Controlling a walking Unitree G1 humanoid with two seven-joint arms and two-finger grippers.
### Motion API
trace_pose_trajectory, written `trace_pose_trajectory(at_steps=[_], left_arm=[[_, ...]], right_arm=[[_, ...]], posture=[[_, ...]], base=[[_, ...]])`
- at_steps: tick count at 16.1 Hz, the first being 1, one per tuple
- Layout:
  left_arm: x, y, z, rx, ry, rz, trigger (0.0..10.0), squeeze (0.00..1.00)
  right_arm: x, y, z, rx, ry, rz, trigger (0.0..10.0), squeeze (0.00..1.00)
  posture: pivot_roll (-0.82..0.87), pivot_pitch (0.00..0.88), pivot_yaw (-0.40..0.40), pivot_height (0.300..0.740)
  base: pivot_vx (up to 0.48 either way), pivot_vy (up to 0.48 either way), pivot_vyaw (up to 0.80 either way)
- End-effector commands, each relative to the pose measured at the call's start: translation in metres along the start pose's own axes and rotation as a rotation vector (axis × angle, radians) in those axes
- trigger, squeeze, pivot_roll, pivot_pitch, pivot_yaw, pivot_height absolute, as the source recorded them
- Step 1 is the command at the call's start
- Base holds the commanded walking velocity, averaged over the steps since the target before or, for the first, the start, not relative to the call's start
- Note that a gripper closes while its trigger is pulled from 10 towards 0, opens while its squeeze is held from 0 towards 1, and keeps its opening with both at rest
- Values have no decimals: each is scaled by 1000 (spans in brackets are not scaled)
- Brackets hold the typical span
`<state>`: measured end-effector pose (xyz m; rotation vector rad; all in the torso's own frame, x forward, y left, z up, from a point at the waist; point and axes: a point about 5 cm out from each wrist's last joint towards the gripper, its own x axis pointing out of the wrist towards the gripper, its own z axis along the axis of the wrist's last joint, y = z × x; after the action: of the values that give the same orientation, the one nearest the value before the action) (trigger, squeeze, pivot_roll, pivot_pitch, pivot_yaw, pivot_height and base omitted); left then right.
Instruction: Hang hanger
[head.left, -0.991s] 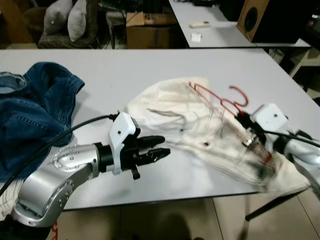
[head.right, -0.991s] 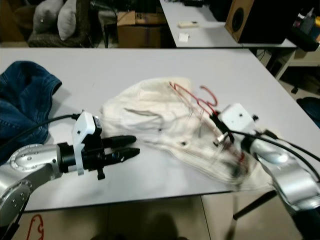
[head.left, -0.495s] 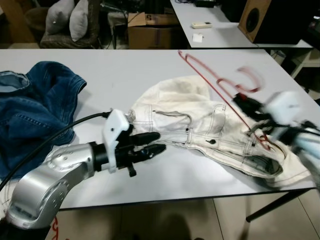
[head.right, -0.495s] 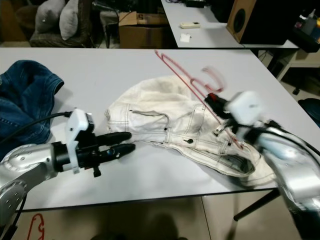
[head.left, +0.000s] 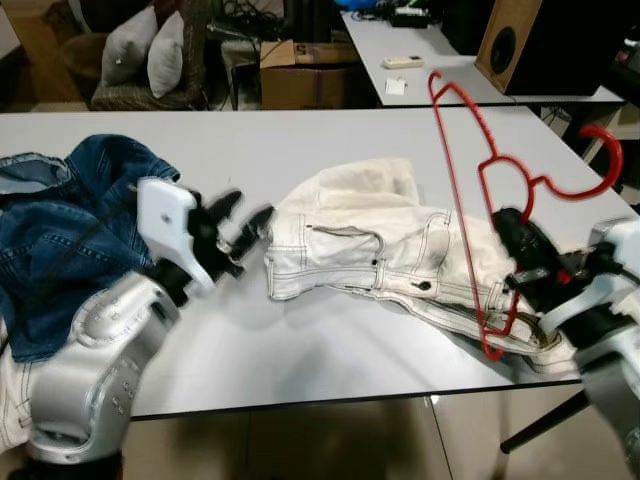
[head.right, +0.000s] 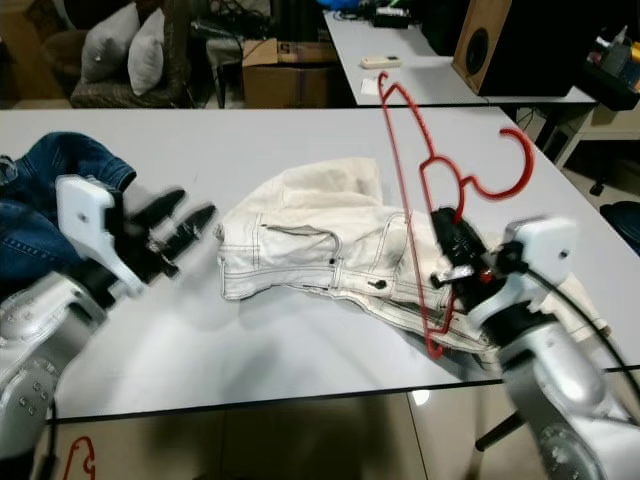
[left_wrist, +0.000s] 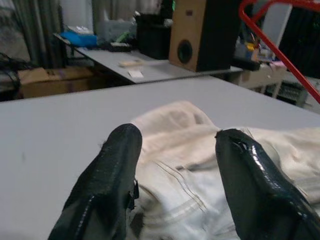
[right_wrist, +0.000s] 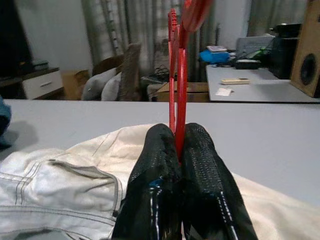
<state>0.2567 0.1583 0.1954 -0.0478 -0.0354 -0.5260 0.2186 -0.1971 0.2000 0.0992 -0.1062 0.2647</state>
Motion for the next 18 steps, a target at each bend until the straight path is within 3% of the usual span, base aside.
trace_pose_trajectory(at_steps=[1, 5, 7, 8, 9, 10, 13, 14, 18], left_arm=[[0, -9, -5, -10, -3, 2, 10000, 1000], [9, -12, -6, 4, -41, 84, 10000, 1000], [8, -5, 0, 2, -105, 190, 10000, 1000], [7, -3, 1, 27, -115, 207, 10000, 1000], [7, -5, -1, 20, -72, 154, 10000, 1000], [5, -10, 0, 42, -70, 101, 10000, 0], [7, -13, -3, 59, -68, 105, 10000, 0], [9, -14, -3, 71, -66, 98, 10000, 0], [11, -13, -2, 85, -60, 98, 10000, 0]], right_arm=[[-1, 8, 1, 0, -8, -34, 10000, 0], [2, 21, -2, 6, 19, 5, 10000, 0], [2, 23, -1, 18, 6, -14, 10000, 0], [3, 24, -1, 16, 6, -12, 10000, 0], [5, 26, -1, -12, 4, 8, 10000, 0], [7, 29, -1, -55, 5, 29, 10000, 0], [9, 34, -3, -28, 10, 55, 10000, 0], [9, 36, -3, -17, -3, 64, 0, 0], [8, 35, -3, 11, -21, 46, 0, 0]], posture=[[1, 0, 34, 740], [9, 0, 27, 740], [17, 0, 18, 740], [17, 0, 18, 740], [19, 0, 15, 740], [20, 0, 15, 740], [21, 0, 15, 740], [22, 0, 18, 740], [23, 0, 24, 740]], base=[[0, 0, 0], [0, 0, 0], [0, 0, 0], [0, 0, 0], [0, 0, 0], [0, 0, 0], [0, 0, 533], [0, 0, 800], [0, 0, 791]])
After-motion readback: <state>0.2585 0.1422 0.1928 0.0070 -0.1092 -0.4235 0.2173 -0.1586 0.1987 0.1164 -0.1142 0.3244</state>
